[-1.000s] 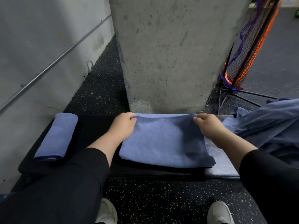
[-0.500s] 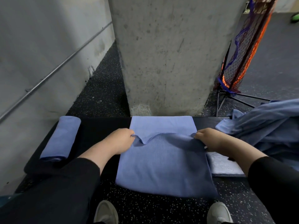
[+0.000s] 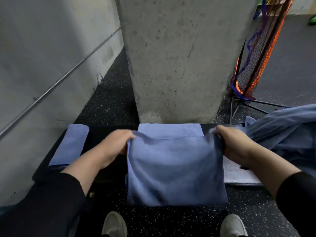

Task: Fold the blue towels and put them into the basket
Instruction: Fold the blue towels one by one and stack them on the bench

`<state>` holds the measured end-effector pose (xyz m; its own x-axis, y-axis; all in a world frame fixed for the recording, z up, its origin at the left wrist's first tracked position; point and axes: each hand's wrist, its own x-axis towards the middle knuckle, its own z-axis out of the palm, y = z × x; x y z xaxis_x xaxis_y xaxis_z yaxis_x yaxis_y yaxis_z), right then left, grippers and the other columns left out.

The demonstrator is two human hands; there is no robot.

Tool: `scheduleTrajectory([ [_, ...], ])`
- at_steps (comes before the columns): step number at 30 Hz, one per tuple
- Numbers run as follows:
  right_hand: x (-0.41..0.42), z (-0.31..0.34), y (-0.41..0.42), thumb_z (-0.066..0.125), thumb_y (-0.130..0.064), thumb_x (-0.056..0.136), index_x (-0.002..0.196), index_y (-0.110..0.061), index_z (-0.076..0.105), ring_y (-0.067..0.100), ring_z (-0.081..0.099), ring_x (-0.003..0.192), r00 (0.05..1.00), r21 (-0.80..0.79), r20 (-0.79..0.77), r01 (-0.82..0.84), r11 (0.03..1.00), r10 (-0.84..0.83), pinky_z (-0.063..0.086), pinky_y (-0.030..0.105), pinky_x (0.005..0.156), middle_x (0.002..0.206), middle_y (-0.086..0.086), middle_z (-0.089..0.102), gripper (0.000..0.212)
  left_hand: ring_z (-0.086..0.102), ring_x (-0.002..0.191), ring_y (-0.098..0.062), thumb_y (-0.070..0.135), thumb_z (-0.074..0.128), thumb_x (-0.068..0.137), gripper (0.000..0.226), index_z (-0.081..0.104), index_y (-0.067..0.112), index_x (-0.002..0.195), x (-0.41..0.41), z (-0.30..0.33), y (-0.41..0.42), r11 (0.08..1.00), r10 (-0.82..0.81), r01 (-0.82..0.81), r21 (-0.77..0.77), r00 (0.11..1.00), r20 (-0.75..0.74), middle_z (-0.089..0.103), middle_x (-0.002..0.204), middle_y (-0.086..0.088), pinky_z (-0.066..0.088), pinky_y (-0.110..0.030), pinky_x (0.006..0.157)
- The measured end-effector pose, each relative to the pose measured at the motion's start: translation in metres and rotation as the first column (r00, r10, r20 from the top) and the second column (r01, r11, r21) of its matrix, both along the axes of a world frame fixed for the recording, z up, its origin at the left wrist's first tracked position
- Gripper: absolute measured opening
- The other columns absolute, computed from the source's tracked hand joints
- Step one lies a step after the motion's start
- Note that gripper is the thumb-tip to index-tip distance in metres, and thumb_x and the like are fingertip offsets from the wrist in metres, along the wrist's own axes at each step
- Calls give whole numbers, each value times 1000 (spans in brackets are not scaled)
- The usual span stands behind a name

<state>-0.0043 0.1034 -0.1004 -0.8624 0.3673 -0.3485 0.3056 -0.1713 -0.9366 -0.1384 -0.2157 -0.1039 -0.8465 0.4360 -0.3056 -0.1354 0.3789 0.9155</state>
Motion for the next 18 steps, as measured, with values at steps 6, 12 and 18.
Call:
scheduleTrajectory([
  [6, -47, -9, 2, 54, -28, 88, 68, -12, 56, 18, 36, 62, 998, 382, -13, 67, 922, -67, 29, 33, 56, 62, 4, 41, 25, 64, 91, -21, 20, 44, 100, 27, 71, 19, 98, -32, -7, 29, 954, 110, -217, -209, 897, -427, 71, 94, -1, 48, -35, 75],
  [12, -65, -47, 1, 51, -16, 98, 74, 0, 58, 18, 39, 63, 974, 723, 217, -208, 658, 69, 29, 33, 55, 64, 6, 48, 30, 47, 70, -26, 13, 45, 99, 30, 44, 12, 69, -46, -53, 44, 831, -210, -70, -552, 879, -428, 54, 75, -8, 29, -34, 57],
  [18, -61, -40, 1, 45, -15, 98, 75, -1, 54, 19, 37, 63, 938, 739, 341, -308, 599, 62, 29, 32, 55, 68, 11, 48, 29, 45, 70, -23, 21, 42, 104, 31, 46, 10, 75, -43, -52, 40, 803, -244, -59, -594, 875, -418, 55, 79, -9, 31, -34, 59],
])
